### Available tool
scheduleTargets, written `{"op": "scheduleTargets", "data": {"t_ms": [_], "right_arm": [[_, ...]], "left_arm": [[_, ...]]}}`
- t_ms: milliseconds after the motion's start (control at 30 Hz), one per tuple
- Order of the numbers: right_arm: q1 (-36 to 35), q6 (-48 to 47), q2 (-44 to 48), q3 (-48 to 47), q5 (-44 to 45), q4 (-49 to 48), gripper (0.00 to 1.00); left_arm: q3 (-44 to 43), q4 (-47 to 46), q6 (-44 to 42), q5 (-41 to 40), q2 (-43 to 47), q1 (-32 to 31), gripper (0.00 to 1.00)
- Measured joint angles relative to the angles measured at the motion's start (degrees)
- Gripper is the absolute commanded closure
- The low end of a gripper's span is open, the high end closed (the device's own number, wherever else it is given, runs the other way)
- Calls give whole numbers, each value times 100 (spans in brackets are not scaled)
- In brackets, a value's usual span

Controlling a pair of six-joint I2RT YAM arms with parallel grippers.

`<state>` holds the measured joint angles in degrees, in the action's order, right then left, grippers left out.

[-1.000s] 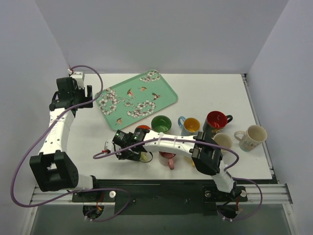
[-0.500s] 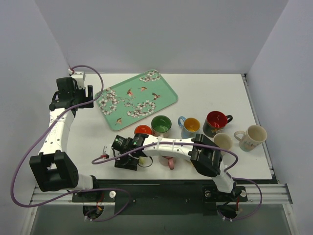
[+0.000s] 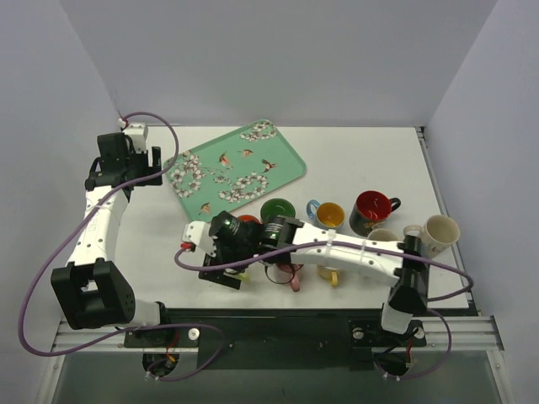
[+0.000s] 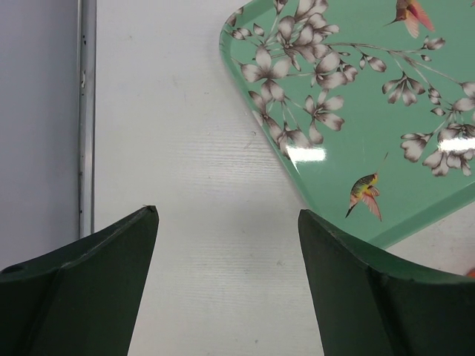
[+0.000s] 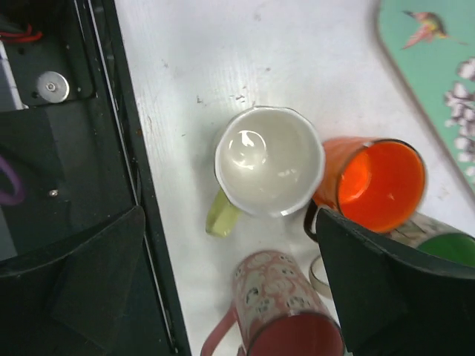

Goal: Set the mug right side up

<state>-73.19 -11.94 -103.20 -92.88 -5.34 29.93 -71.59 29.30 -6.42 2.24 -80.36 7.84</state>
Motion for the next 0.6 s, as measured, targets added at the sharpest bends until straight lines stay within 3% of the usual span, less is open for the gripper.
{"op": "scheduleTargets", "data": {"t_ms": [133,200,400,600], "right_arm": [[188,295,975,269,243,-98,6],[616,697,1438,588,669,-278,6],[2979,1963,2636,2273,2723,-695,6],[4756,2656,4562,4116,3552,-931,5]], "left_arm": [[122,-72,63,116,0,0,13],[280,-157,153,214,0,0,13],[1263,-892,494,404,79,-57,12],[2234,-1703,844,275,433,-184,12]]}}
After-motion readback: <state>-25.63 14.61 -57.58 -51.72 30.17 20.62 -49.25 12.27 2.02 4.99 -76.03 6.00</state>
